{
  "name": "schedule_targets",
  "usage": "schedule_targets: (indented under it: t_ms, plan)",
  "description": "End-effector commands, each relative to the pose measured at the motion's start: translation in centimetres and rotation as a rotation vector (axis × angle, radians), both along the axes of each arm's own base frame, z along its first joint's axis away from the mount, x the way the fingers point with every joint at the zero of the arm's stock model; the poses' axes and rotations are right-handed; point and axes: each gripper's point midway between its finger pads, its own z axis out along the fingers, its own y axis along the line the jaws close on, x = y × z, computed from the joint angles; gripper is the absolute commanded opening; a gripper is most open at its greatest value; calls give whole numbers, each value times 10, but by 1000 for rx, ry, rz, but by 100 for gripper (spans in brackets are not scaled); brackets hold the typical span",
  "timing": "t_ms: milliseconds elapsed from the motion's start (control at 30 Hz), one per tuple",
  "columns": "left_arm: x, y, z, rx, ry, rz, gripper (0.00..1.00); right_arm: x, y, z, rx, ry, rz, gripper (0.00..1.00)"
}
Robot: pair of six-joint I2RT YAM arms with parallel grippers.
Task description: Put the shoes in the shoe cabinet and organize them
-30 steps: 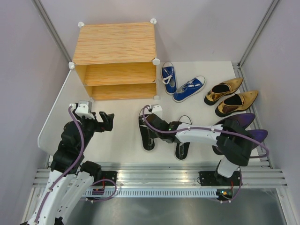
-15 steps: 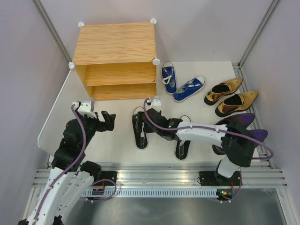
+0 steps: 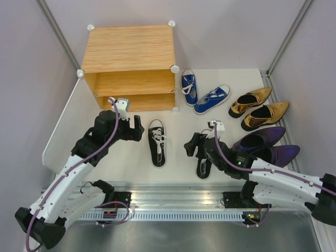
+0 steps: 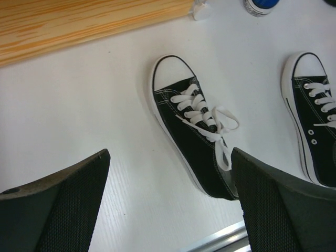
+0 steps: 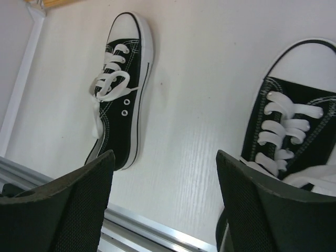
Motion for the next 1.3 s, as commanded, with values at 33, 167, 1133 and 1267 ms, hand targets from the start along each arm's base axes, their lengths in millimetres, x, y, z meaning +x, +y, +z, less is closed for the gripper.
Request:
schedule_targets:
  t_ms: [33,167,1133,1267]
  plan:
    - [-11,-26,15,-24,75,-55,98,2,-34,7,29,-48,-109,83]
    - [-23,-43,4,-68,131,-60,97,3,-44,8,33,-68,-127,84]
    - [-16,-110,-147,143,252,16,68,-1,-62,-11,-8,-78,-131,86]
    - [-12,-110,-154,164,250,30,52,-1,-63,-12,-16,-80,-132,86]
